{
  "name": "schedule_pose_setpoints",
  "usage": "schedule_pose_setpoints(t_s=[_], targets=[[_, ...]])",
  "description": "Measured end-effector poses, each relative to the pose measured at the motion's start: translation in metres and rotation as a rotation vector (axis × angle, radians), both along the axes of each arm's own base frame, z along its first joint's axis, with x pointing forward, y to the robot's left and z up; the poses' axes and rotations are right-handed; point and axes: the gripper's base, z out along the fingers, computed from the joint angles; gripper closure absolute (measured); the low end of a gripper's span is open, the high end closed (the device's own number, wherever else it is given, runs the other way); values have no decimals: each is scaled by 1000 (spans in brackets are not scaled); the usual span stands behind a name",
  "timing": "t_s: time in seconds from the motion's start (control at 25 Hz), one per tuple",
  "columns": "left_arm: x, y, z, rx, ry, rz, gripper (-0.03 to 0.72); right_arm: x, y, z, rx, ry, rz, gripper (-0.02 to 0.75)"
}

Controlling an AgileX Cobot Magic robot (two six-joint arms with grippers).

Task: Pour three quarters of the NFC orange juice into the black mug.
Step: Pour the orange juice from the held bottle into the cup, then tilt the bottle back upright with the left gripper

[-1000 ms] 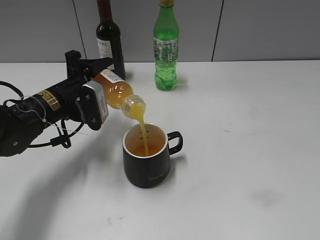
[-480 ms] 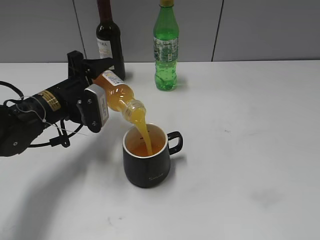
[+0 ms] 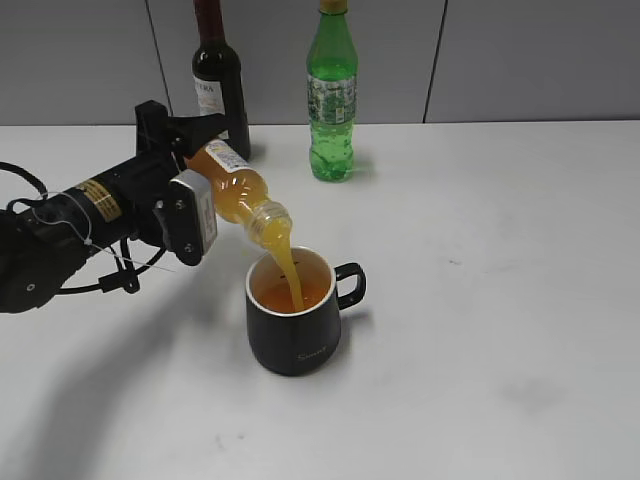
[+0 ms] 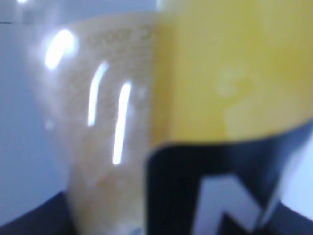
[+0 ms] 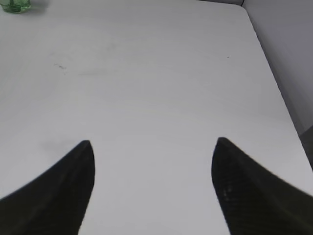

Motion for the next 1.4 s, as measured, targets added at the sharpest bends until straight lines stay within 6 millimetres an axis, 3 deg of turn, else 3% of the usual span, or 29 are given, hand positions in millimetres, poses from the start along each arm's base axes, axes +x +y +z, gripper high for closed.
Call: schedule_pose_setpoints(t_s=[1.4], targets=[[0, 0, 2, 70, -75, -4, 216, 0, 0, 0, 0, 0, 0, 174]])
